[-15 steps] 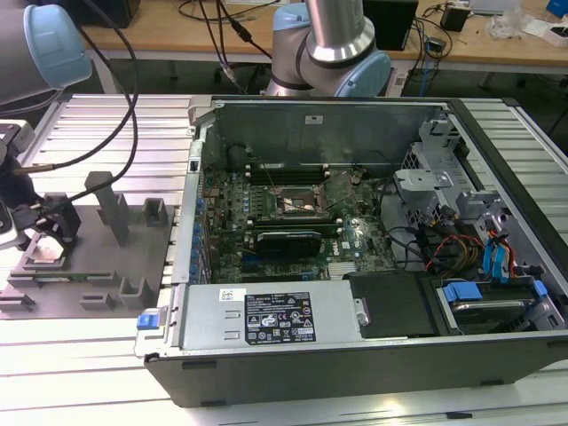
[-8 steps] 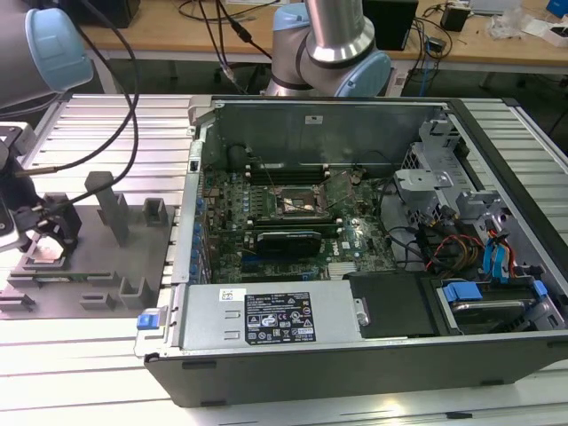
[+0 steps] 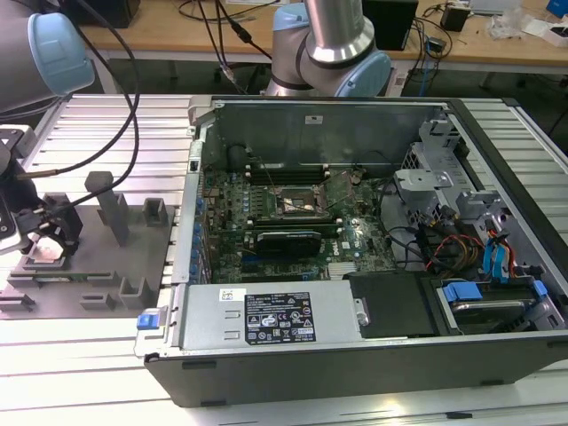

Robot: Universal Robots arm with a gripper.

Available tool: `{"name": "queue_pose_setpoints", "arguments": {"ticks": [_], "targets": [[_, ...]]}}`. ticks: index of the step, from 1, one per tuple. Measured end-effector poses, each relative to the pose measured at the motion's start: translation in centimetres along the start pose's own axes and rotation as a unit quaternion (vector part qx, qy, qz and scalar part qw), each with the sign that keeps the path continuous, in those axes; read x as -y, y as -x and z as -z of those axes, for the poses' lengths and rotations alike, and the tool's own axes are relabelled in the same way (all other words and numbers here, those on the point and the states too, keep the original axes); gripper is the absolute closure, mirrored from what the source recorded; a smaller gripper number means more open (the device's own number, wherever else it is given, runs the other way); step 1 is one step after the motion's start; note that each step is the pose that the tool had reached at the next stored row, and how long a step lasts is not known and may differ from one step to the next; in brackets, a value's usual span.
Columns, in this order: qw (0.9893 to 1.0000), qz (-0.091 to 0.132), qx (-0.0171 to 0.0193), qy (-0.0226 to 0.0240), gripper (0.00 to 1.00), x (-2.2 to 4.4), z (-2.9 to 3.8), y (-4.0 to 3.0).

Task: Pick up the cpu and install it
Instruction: 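Pick up the cpu and move it towards the insertion slot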

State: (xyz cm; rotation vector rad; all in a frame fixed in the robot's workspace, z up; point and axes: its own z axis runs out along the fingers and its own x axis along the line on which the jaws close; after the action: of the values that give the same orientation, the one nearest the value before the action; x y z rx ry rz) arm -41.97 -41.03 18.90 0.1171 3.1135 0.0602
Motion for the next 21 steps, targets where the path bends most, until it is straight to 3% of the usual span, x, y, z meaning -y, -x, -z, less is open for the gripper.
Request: {"name": "queue_pose_setpoints", "arguments": {"ticks": [7,8,18,21], "targets": [[1.0,0.0,0.0,0.0,0.27,0.0,-0.01,0.0],[1.0,0.0,0.0,0.0,0.35,0.0,-0.01,0.0],[1.0,0.0,0.0,0.0007,0.35,0.0,0.09,0.0],[1.0,0.0,-0.0001,0.0,0.35,-0.26,0.09,-0.02]]}}
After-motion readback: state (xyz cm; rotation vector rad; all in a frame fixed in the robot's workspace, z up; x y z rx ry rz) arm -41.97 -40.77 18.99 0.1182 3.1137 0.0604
